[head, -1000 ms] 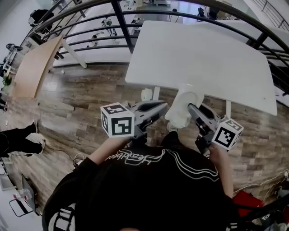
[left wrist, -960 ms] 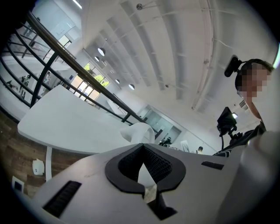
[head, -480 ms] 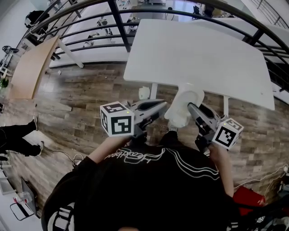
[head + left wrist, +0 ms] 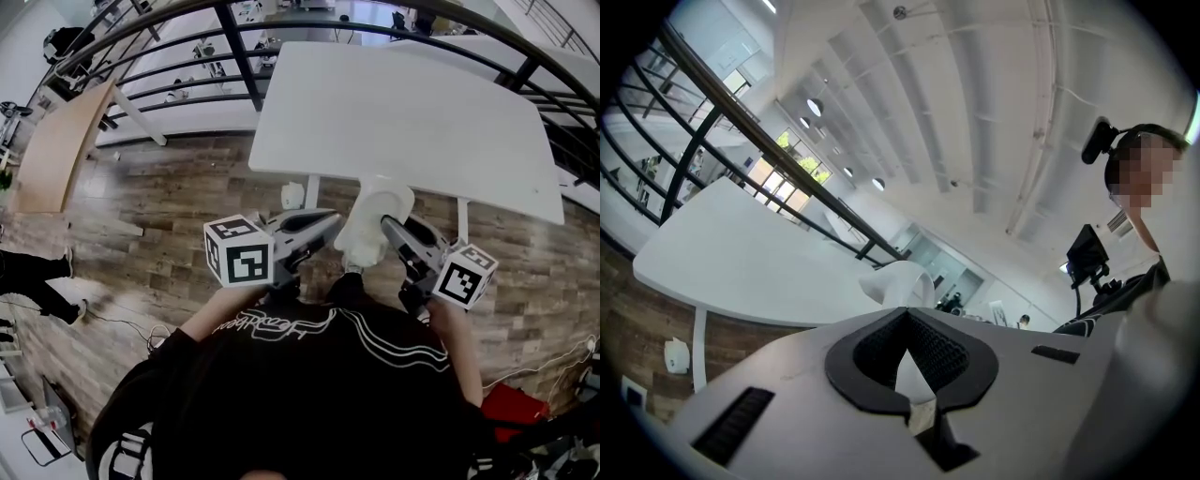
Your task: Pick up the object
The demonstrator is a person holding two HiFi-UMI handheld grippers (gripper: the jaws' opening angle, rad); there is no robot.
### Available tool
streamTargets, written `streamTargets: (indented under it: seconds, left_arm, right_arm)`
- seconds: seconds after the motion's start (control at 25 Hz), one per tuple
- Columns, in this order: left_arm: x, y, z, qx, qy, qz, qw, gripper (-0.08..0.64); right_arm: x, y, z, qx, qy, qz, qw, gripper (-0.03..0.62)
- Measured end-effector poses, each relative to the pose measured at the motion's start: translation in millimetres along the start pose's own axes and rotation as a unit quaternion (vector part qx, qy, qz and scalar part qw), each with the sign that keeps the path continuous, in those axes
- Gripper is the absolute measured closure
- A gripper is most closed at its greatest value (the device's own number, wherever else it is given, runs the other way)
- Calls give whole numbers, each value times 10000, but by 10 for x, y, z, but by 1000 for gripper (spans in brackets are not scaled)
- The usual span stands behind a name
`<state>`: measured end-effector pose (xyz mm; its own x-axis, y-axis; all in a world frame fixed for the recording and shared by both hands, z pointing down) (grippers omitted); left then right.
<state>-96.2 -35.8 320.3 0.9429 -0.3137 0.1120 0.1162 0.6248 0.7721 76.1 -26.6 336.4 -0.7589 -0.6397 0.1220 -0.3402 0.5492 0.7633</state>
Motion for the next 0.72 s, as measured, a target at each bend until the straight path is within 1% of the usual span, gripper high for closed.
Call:
streamTargets:
  seconds: [0.56,0.72]
  left_arm:
    - [49,28,25,5,-25,0,10000,554]
    - [68,49,36,97,-69,38,9999,554]
  right_arm:
    - [0,21,-47,-24,-46,29,10000,462]
    - [-11,31,-87,-16,27,18,10000,462]
Point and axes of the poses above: the fingertips, and each gripper's own axes: x forward along the fingers, z to its left, y out of its underside, the point moved 5 cm from there along -x, backward along the fingers, and after that the axes turned 2 degrees about x, right-handed, at the moved point
